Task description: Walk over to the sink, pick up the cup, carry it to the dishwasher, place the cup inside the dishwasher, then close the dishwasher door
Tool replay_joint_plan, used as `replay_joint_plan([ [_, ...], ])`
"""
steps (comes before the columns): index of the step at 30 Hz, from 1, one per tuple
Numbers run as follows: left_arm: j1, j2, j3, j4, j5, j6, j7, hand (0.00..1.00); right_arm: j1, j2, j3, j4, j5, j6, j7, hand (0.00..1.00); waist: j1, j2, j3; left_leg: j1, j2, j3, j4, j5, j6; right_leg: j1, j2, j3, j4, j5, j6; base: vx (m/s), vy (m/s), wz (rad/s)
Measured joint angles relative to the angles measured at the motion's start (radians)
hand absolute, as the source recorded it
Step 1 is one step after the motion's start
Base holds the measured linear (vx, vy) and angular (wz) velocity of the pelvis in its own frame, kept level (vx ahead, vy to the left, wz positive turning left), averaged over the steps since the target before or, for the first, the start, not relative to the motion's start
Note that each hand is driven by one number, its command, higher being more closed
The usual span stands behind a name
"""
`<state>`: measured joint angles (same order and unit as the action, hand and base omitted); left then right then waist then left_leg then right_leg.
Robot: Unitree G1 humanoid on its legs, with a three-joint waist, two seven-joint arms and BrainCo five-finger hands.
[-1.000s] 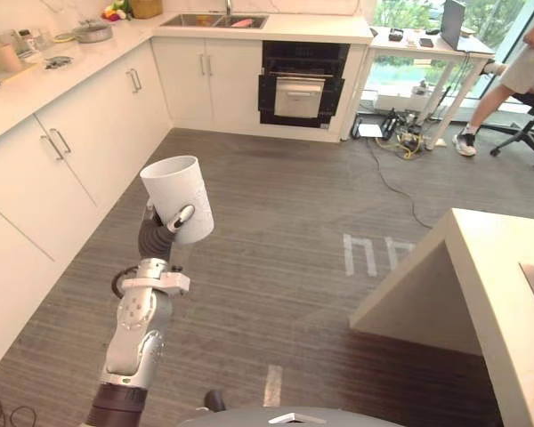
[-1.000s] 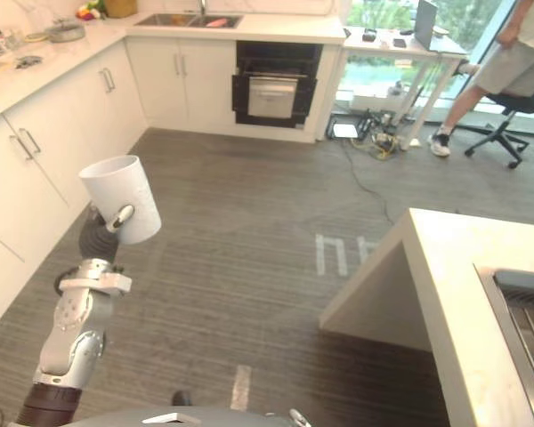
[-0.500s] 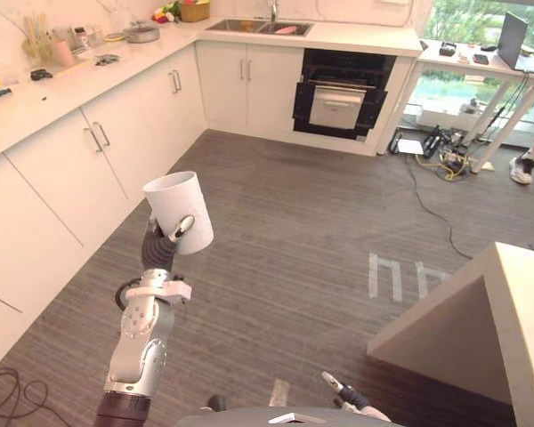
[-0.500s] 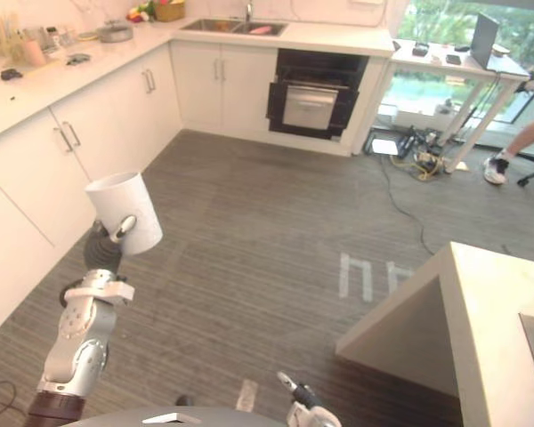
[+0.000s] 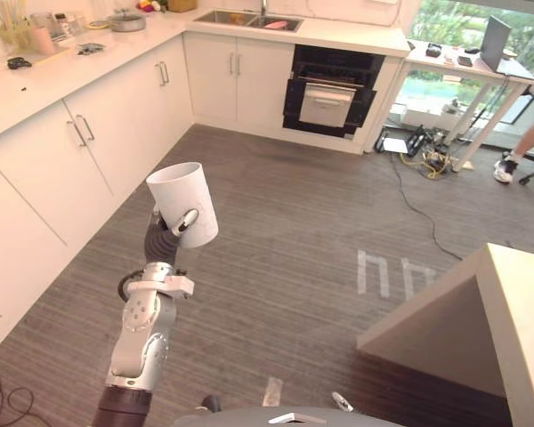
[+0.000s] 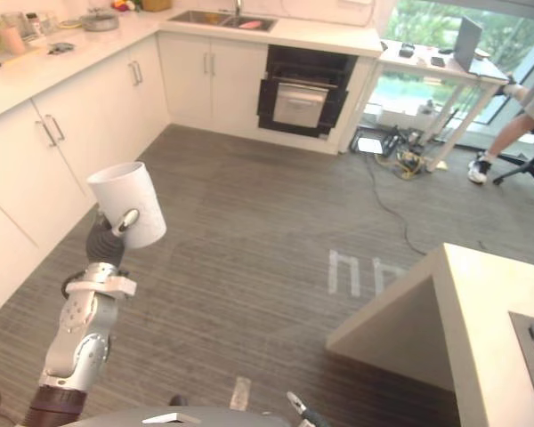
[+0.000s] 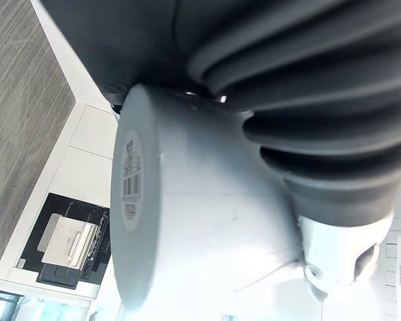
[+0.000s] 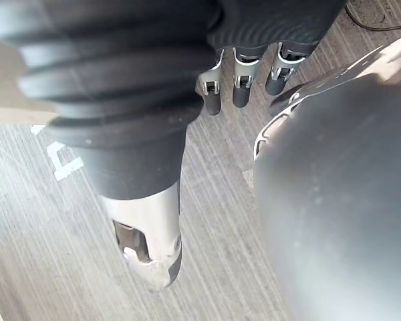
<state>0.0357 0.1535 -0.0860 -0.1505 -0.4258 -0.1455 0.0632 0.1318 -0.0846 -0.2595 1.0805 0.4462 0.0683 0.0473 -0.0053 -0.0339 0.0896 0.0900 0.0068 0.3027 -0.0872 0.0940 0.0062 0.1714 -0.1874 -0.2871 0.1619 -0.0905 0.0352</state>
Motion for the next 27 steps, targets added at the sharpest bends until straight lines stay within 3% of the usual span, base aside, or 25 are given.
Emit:
replay_joint_plan([
  [3,-0.001,0.005,0.005,0.004,0.056,-0.003,0.042,1.00,0.001,-0.001,0.000,-0.003,0.000,-0.009,0.009,0.00,-0.004,0.006,0.004,-0.001,0.005,0.007,0.000,-0.006,-0.009,0.008,0.006,0.000,-0.039,0.001,0.023,-0.09,-0.025,-0.17],
  [6,-0.003,0.004,0.007,0.005,0.146,-0.012,0.079,1.00,-0.001,-0.001,0.002,-0.004,-0.005,-0.038,0.008,0.00,-0.001,0.009,0.007,-0.005,0.001,-0.002,0.000,-0.002,-0.013,0.010,0.004,0.000,-0.066,-0.042,0.056,-0.10,-0.046,-0.19],
  [10,-0.010,0.002,0.007,0.005,0.212,-0.014,0.107,1.00,0.012,-0.005,0.008,-0.006,-0.069,-0.073,-0.005,0.00,-0.007,0.021,0.001,-0.005,0.017,-0.010,0.000,0.009,-0.020,0.021,0.024,-0.002,-0.084,-0.047,0.063,-0.03,-0.038,-0.01],
  [13,-0.014,0.002,0.009,0.005,0.243,-0.019,0.117,1.00,0.012,-0.005,0.017,-0.009,-0.113,-0.074,-0.015,0.00,-0.005,0.017,-0.009,-0.015,0.019,-0.028,0.000,0.014,-0.024,0.022,0.032,-0.005,-0.093,-0.045,0.062,0.05,-0.036,0.12],
  [18,-0.014,0.005,0.014,0.005,0.325,-0.022,0.147,1.00,-0.011,-0.006,0.064,-0.012,-0.178,-0.072,-0.023,0.00,0.013,-0.012,-0.023,-0.021,0.011,-0.032,0.000,0.019,-0.026,0.025,0.033,-0.006,-0.099,-0.034,0.075,0.11,-0.029,0.04],
  [22,-0.013,0.007,0.014,0.005,0.331,-0.022,0.147,1.00,-0.043,-0.001,0.102,-0.012,-0.178,-0.063,-0.033,0.00,0.012,-0.017,-0.026,-0.014,0.009,-0.044,0.000,0.034,-0.030,0.038,0.035,-0.005,-0.096,-0.024,0.053,0.10,-0.030,0.10],
  [27,-0.009,0.019,0.013,0.005,0.331,-0.022,0.141,1.00,-0.072,0.008,0.131,-0.007,-0.166,-0.043,-0.024,0.00,0.015,-0.015,-0.028,-0.004,0.024,-0.048,0.000,0.038,-0.037,0.040,0.051,-0.011,-0.068,-0.037,-0.007,0.04,-0.051,0.07],
])
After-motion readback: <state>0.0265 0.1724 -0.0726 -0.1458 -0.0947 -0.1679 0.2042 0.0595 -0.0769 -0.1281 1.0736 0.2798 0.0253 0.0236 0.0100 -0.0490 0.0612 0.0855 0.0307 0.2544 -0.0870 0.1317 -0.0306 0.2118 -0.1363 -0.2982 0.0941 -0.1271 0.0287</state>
